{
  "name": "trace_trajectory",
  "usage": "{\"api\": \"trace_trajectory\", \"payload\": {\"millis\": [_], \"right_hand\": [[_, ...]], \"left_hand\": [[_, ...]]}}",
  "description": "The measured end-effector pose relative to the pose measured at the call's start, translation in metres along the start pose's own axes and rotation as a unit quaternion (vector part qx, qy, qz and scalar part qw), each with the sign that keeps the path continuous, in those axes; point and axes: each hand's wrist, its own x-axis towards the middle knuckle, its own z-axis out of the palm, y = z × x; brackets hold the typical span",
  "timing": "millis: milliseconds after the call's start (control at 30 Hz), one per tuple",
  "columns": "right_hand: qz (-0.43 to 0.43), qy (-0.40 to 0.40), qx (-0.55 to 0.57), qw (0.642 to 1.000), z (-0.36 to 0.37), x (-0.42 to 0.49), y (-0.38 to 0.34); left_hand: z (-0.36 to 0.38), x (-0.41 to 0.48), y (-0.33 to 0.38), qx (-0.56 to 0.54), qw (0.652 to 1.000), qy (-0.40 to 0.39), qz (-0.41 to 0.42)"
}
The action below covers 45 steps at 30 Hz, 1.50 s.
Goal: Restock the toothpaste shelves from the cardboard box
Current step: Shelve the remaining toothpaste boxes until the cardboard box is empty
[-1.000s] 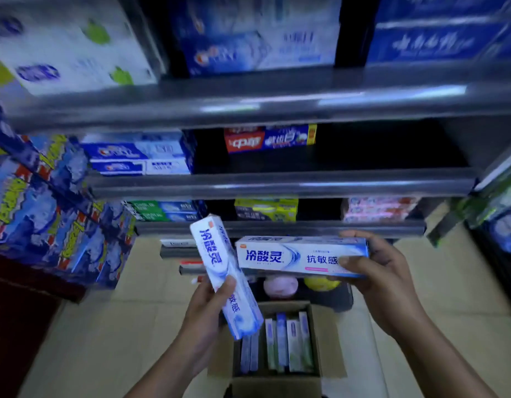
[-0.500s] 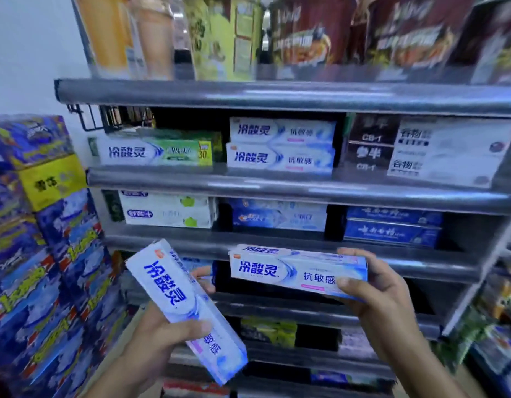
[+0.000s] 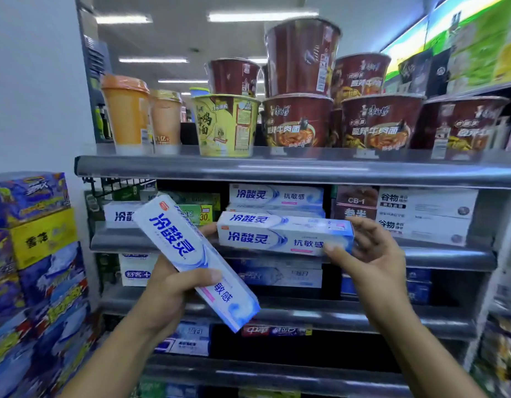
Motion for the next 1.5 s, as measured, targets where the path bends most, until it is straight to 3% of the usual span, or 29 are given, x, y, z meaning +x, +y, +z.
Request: {"api": "trace_trajectory", "payload": {"millis": [200,533,700,833,967,1067,1200,1333,1433,1500], "right_hand": [[-0.062,0.051,-0.152,0.985,0.018,0.043,0.01],[-0.046,0.088,-0.269,0.958,0.035,0.086,0.02],[0.024,0.071,-0.385,0.92,0.039,0.094,0.023],[0.029,0.059,-0.388,0.919,0.036,0.092,0.018],[-0.072,0.068,-0.417,0.904,0.031,0.072,0.015],[-0.12,0.067,-0.331,0.934,0.03,0.041,0.017],[0.01,-0.021,-0.133,0.991,0.037,0.007,0.016],[0.119,-0.096,-0.024,0.988,0.041,-0.006,0.015],[0.126,-0.079,0.015,0.989,0.036,-0.005,0.013],[0.112,-0.063,0.011,0.992,0.029,-0.001,0.011]], "left_hand": [[0.008,0.042,0.011,-0.01,1.0,0.013,-0.024],[0.019,0.078,0.009,-0.046,0.996,0.026,-0.077],[0.026,0.087,0.008,-0.01,0.991,0.04,-0.128],[0.027,0.084,0.007,-0.007,0.991,0.055,-0.124],[0.027,0.071,0.002,-0.045,0.993,0.074,-0.085],[0.027,0.06,0.0,-0.092,0.991,0.074,-0.064],[0.04,0.052,0.002,-0.141,0.986,0.06,-0.058],[0.051,0.05,0.004,-0.193,0.979,0.035,-0.062],[0.053,0.049,0.004,-0.178,0.982,0.017,-0.054],[0.048,0.048,0.004,-0.152,0.987,0.047,-0.033]]}}
